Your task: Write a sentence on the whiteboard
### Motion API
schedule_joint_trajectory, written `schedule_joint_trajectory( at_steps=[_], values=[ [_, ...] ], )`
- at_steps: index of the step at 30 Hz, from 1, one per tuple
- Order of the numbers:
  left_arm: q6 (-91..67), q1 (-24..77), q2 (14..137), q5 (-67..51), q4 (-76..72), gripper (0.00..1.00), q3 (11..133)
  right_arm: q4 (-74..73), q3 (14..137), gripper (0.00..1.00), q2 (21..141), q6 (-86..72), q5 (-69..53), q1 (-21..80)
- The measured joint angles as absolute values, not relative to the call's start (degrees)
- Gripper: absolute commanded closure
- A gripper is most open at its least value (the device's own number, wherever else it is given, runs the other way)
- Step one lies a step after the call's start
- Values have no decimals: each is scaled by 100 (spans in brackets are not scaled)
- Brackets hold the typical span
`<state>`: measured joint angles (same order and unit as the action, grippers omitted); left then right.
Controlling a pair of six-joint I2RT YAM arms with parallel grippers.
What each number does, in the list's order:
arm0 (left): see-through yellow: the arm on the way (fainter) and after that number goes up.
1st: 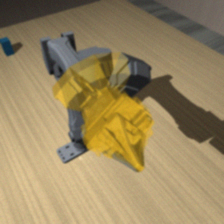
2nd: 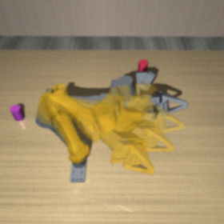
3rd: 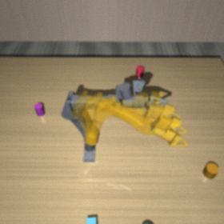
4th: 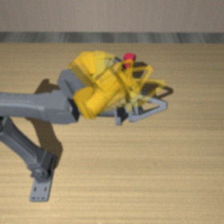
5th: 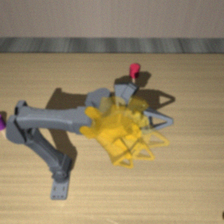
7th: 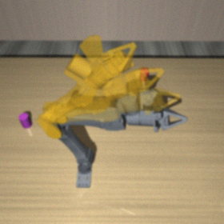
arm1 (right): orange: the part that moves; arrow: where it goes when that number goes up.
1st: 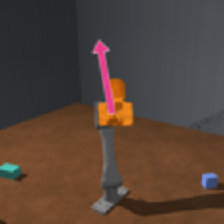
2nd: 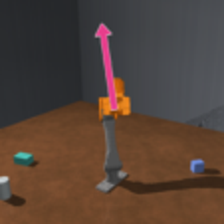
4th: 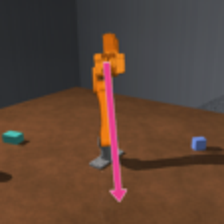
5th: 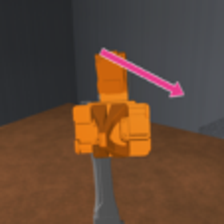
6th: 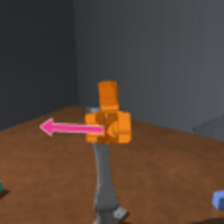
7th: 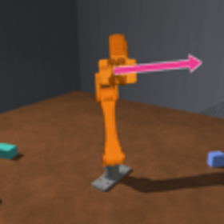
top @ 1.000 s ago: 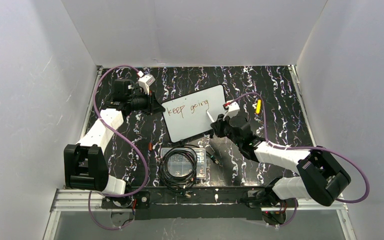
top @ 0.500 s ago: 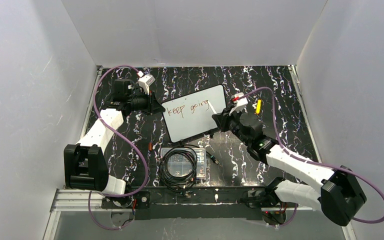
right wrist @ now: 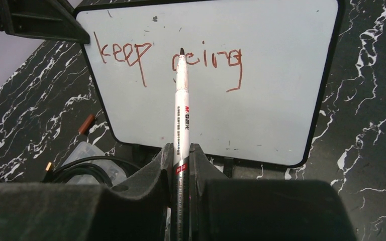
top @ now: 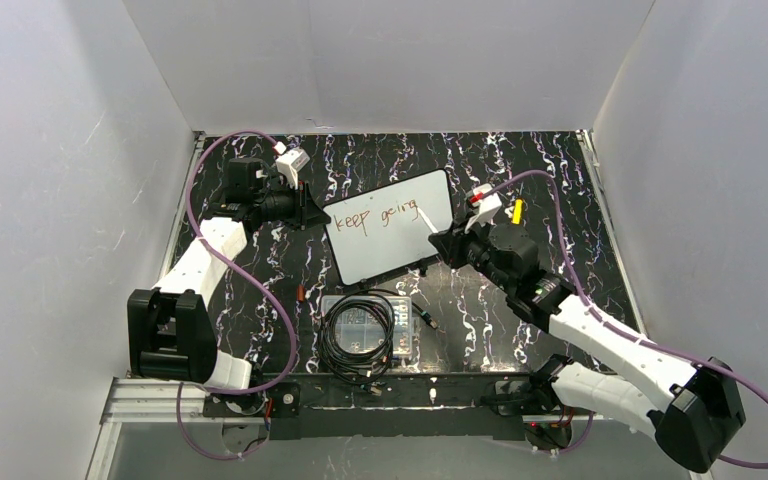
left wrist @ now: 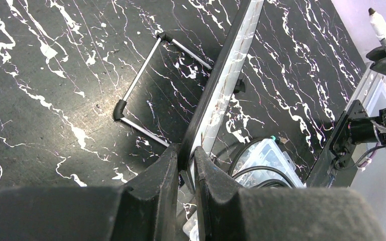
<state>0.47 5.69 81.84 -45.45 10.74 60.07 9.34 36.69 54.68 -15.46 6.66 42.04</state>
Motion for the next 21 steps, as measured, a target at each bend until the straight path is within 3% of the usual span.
schedule_joint_trajectory(
  at_steps=[11, 21],
  values=[
    [-1, 572, 8141, -4565, 1059, 100, 6007, 985, 3367, 99, 5704, -2043, 377, 4447],
    [-132, 572, 8114, -4584, 1033, 100, 6007, 1358, 3485, 99, 6858, -1857, 794, 5402]
  ],
)
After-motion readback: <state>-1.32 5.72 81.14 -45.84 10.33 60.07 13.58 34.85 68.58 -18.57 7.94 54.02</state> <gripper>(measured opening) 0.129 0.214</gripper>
